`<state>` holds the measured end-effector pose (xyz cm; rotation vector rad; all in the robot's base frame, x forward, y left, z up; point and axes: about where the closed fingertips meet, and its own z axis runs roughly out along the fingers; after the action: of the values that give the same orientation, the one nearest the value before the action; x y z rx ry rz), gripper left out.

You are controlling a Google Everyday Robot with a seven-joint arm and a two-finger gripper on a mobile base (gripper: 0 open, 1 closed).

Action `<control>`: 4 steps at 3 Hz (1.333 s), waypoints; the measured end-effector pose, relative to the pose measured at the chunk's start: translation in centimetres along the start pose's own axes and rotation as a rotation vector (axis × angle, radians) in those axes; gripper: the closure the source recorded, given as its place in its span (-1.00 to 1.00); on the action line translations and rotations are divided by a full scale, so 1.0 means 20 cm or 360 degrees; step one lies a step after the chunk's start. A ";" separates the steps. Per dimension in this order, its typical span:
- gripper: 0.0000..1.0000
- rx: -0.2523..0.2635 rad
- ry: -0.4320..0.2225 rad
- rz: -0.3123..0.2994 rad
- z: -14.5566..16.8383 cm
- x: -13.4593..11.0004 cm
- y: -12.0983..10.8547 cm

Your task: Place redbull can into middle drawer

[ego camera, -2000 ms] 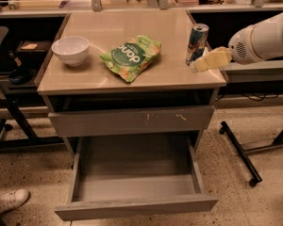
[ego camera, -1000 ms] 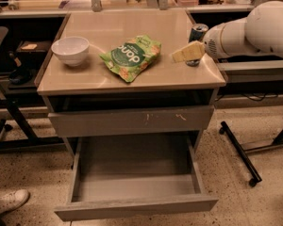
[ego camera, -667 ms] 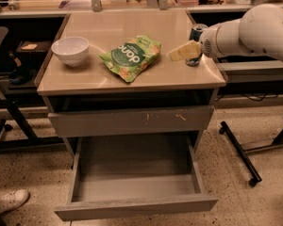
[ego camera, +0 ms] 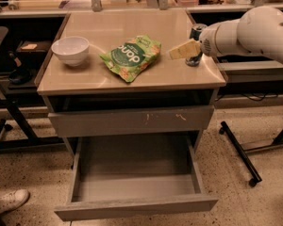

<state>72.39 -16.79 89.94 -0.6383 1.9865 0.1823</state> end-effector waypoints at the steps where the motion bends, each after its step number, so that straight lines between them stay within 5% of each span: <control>1: -1.00 0.0061 -0.0002 -0.0043 0.02 0.04 -0.04; 4: -1.00 0.0199 -0.0045 -0.0040 0.13 0.06 -0.25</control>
Offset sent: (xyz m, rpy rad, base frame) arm 0.0369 -0.0472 -0.0154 -0.0800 -0.1065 -0.0999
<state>76.53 -20.56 88.44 -0.5767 1.9452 0.0511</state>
